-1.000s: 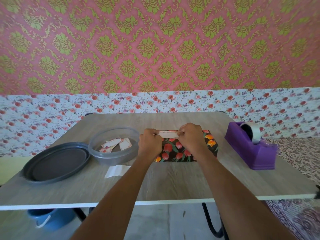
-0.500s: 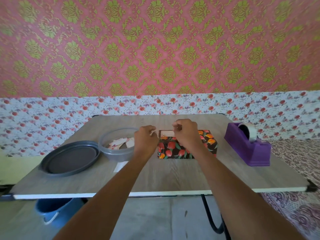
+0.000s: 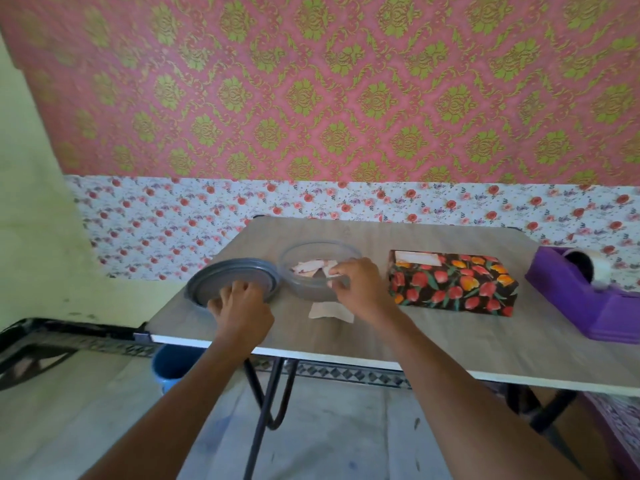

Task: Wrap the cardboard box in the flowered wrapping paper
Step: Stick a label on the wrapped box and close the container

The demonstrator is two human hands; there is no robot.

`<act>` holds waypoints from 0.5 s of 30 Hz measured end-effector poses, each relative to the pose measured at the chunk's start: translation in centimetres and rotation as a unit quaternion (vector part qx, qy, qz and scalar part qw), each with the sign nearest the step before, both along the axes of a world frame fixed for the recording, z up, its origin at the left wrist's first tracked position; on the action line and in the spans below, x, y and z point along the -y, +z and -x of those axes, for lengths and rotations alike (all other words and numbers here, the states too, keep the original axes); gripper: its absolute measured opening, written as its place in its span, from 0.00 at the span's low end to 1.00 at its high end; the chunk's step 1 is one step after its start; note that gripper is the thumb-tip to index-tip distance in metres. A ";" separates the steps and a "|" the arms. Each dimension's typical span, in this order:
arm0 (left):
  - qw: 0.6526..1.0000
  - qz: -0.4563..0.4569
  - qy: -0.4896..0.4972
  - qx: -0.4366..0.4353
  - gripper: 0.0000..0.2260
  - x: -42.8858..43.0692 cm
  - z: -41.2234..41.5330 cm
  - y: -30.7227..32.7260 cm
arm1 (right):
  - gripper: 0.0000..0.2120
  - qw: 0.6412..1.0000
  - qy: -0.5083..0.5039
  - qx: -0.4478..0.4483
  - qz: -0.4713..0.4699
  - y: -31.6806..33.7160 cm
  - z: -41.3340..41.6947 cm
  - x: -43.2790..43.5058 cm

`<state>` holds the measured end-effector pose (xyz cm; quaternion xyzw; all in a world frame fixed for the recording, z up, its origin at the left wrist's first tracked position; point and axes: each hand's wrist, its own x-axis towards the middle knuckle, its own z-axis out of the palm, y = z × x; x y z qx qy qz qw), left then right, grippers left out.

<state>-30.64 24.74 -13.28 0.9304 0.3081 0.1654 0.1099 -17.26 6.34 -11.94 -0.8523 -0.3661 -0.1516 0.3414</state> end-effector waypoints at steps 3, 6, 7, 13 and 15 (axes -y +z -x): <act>1.000 -0.006 0.001 -0.016 0.08 -2.4 0.5 -0.5 | 0.12 0.998 -0.020 0.036 0.044 -0.3 0.0 -0.6; 0.998 -0.037 -0.030 0.046 0.08 -3.5 0.5 0.1 | 0.12 0.999 -0.018 0.029 0.035 -0.3 -0.2 -0.9; 0.995 -0.046 -0.035 0.084 0.09 -3.6 0.4 0.6 | 0.11 0.999 -0.014 0.026 0.033 -0.2 -0.3 -1.0; 0.933 0.053 -0.030 0.354 0.01 -4.1 -0.2 5.7 | 0.13 1.000 0.000 0.014 0.027 -0.2 -0.7 -1.3; 0.896 0.117 -0.019 0.428 0.02 -4.2 -0.8 7.4 | 0.14 1.000 -0.001 0.005 -0.008 0.2 -0.8 -1.4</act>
